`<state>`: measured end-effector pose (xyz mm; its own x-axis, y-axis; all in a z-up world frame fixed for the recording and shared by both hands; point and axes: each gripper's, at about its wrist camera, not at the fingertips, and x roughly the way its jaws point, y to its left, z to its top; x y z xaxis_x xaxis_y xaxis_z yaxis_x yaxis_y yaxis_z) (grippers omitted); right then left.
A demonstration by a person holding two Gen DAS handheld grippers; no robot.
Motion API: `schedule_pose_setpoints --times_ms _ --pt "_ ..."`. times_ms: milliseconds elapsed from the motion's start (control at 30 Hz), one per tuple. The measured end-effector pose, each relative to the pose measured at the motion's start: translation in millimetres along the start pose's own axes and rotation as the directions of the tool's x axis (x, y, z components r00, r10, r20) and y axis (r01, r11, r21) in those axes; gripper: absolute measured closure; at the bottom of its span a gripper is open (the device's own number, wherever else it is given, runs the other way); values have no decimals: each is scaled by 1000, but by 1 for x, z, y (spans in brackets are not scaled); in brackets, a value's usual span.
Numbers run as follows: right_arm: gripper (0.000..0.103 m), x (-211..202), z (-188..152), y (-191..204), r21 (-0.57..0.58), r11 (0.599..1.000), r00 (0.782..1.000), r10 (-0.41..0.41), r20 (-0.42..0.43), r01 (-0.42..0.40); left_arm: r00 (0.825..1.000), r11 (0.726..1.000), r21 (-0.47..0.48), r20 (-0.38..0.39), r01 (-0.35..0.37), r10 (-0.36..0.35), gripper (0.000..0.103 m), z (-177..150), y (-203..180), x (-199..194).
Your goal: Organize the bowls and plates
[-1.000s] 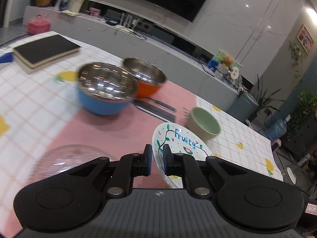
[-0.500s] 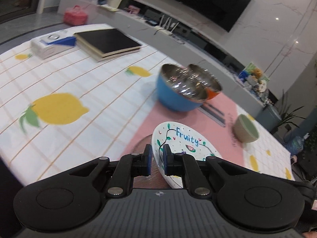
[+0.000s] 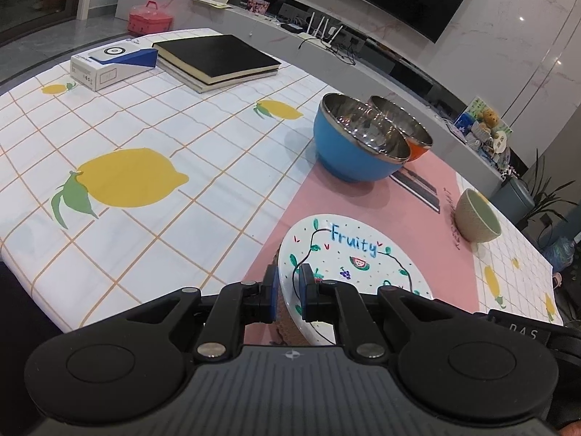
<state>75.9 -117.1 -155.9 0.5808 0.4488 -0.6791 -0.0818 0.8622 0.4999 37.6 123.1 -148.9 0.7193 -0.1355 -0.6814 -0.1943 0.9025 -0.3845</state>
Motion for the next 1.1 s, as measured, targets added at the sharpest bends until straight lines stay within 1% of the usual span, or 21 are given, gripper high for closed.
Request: schedule_pose_setpoints --times_ms 200,333,400,567,633,700,733,800,867,933,967,1033,1100 --pt "96 0 -2 3 -31 999 1000 -8 10 8 999 999 18 -23 -28 29 91 -4 0 5" --pt "96 -1 -3 0 -35 999 1000 -2 20 3 999 998 47 -16 -39 40 91 -4 -3 4" --pt "93 -3 -3 -2 -36 999 1000 -4 24 5 999 997 57 -13 -47 47 92 -4 -5 3" --pt "93 -15 -2 -6 -62 998 997 22 71 -18 997 995 71 -1 -71 71 91 -2 -7 0" --pt "93 -22 -1 -7 -87 996 995 24 94 -16 997 994 80 19 -74 73 91 1 -10 -5" --pt "93 -30 1 -12 -120 993 993 34 117 -20 996 992 99 47 -80 76 91 3 -16 -10" --pt "93 -36 2 -15 -142 990 990 39 134 -20 996 991 109 60 -76 70 89 4 -19 -14" --pt "93 -49 2 -23 -204 979 984 31 174 6 996 991 120 75 -62 53 87 8 -26 -18" --pt "93 -66 0 -34 -272 960 971 1 239 66 996 990 129 85 -48 37 86 12 -34 -20" --pt "93 -85 -5 -49 -332 934 951 -26 308 133 996 989 146 89 -35 22 86 14 -44 -21" --pt "93 -95 -8 -57 -365 914 939 -44 342 176 996 987 156 88 -27 13 86 14 -50 -21" --pt "92 -114 -17 -72 -425 864 906 -79 416 271 997 984 177 82 -11 -3 86 14 -62 -20" --pt "93 -131 -29 -88 -476 797 867 -115 485 372 997 980 197 69 5 -19 86 11 -76 -16"
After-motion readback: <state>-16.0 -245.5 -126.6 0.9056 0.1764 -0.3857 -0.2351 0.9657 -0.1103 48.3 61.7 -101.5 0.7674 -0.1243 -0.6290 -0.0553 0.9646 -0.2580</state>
